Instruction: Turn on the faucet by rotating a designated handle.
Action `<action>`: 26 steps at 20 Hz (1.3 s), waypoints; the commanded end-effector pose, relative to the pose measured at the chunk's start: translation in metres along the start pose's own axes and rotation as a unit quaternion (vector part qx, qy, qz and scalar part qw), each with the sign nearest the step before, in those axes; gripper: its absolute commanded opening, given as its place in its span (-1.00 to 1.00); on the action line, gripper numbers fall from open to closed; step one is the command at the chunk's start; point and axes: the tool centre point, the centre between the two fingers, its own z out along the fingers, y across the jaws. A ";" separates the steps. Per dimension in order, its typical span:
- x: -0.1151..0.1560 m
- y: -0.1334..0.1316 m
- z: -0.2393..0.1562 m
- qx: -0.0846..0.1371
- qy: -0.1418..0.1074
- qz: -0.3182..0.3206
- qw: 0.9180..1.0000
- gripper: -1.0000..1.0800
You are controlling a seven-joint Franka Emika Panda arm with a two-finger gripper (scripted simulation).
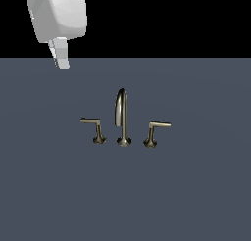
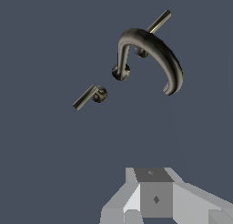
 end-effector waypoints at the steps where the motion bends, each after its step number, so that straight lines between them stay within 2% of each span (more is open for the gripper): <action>1: 0.002 -0.010 0.012 0.001 -0.001 0.024 1.000 -1.00; 14: 0.018 -0.052 0.066 0.001 -0.006 0.131 0.991 -1.00; 26: 0.041 -0.086 0.116 -0.002 -0.008 0.227 0.974 -1.00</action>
